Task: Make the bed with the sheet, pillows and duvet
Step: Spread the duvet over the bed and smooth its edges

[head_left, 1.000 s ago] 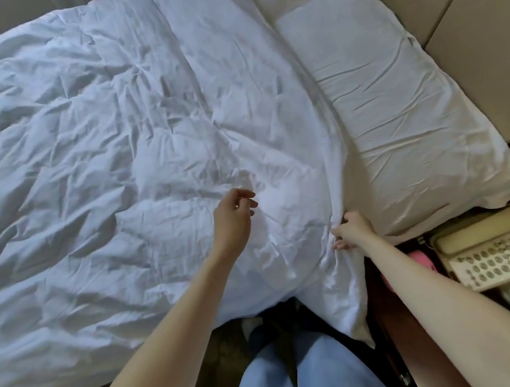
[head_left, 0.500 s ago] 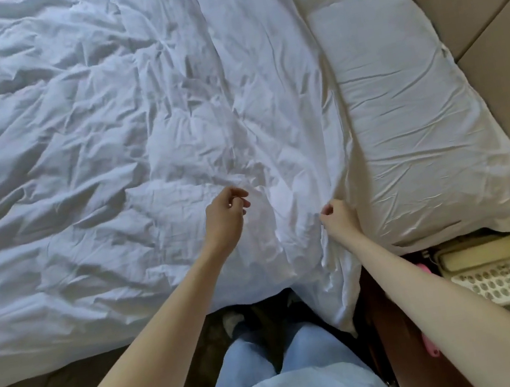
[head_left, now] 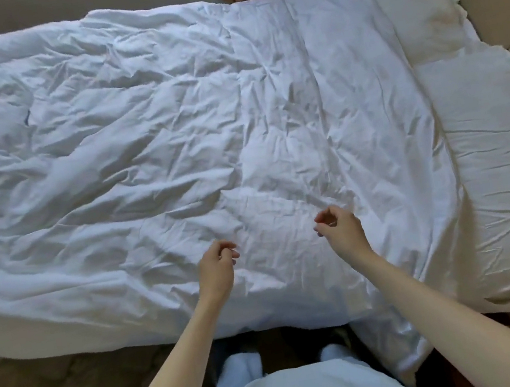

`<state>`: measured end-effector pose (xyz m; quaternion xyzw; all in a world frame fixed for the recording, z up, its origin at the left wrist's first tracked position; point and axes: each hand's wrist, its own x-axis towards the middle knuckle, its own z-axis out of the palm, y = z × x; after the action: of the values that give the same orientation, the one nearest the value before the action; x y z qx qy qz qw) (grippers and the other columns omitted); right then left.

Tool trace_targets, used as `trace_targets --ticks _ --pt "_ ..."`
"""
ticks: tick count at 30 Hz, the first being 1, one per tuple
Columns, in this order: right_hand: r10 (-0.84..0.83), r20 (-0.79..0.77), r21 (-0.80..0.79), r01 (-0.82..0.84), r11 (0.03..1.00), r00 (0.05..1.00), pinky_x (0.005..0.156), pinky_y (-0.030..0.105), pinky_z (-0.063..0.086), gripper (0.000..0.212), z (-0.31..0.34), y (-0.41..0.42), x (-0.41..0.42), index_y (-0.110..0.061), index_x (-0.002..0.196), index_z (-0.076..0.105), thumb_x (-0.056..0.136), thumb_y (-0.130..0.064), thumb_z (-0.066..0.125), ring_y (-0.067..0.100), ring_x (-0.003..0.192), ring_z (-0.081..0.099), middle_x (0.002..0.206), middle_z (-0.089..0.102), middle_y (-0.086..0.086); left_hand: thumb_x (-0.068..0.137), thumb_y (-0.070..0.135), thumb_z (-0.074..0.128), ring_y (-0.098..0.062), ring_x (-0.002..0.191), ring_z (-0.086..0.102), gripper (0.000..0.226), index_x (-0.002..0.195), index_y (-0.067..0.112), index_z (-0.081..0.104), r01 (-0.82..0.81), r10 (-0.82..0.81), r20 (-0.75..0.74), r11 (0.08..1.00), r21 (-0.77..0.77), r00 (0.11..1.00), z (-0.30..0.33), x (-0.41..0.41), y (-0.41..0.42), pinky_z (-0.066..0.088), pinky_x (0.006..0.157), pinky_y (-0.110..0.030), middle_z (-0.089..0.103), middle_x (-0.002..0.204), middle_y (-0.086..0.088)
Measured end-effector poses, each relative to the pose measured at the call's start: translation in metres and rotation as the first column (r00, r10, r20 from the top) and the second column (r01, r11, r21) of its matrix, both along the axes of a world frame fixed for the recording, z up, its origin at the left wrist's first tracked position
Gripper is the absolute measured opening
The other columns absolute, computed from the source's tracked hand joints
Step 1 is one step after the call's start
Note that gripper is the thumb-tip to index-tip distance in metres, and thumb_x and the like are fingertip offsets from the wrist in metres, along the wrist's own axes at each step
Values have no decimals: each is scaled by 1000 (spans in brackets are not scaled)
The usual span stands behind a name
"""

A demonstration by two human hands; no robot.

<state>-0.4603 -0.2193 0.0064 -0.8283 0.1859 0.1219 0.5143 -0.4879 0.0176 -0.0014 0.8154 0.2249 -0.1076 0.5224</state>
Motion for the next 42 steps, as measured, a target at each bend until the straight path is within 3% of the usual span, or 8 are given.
trace_targets --ticks 2,6,13,20,24,28,32,42 --pt "15 -2 18 -15 1000 1000 82 38 53 19 1 46 5 -21 76 59 86 -5 60 27 89 64 88 66 8 95 5 39 -17 79 61 25 92 15 63 -35 35 -7 999 -20 999 1 0 43 45 68 -22 65 83 -2" --pt "26 -6 41 -26 999 1000 76 32 51 16 4 132 14 -19 79 61 86 -5 60 26 87 65 88 67 8 95 6 40 -17 81 61 26 89 18 61 -83 83 -18 996 -39 996 6 1 121 48 72 -25 66 85 -2" --pt "75 -6 70 -75 995 997 74 32 51 13 11 226 28 -16 81 63 86 -5 61 24 87 64 87 68 7 96 7 40 -14 80 61 26 91 17 62 -137 136 -24 990 -17 990 15 8 220 44 66 -19 65 82 0" --pt "129 35 77 -132 988 991 73 25 46 14 24 250 71 -13 81 64 85 -1 59 21 88 64 87 69 7 95 5 39 -16 80 61 26 94 12 64 -264 262 -48 963 -57 964 17 30 250 42 64 -17 66 86 -3" --pt "151 41 70 -153 986 988 77 34 48 15 28 252 99 -14 80 64 83 0 59 23 86 64 85 69 5 93 3 39 -17 77 60 27 89 13 64 -270 271 -12 956 -110 963 24 63 245 45 66 -20 66 82 -3" --pt "169 42 85 -172 981 985 72 30 47 12 34 272 116 -9 82 64 83 2 59 22 78 63 82 68 7 93 5 41 -13 74 60 25 93 11 65 -258 264 21 955 -143 964 31 82 251 44 64 -17 67 82 -2" --pt "204 33 83 -206 975 978 76 35 50 14 34 309 124 -9 78 63 82 4 58 22 73 63 78 69 8 92 3 41 -14 73 60 25 89 12 65 -268 276 26 949 -163 961 27 84 284 45 66 -18 67 79 -1" --pt "191 33 57 -192 980 981 77 38 51 22 14 495 128 -12 75 63 83 6 53 25 74 63 75 67 5 93 2 39 -14 71 59 28 84 14 63 -254 256 -3 956 -144 967 5 88 488 46 64 -14 65 78 -3"
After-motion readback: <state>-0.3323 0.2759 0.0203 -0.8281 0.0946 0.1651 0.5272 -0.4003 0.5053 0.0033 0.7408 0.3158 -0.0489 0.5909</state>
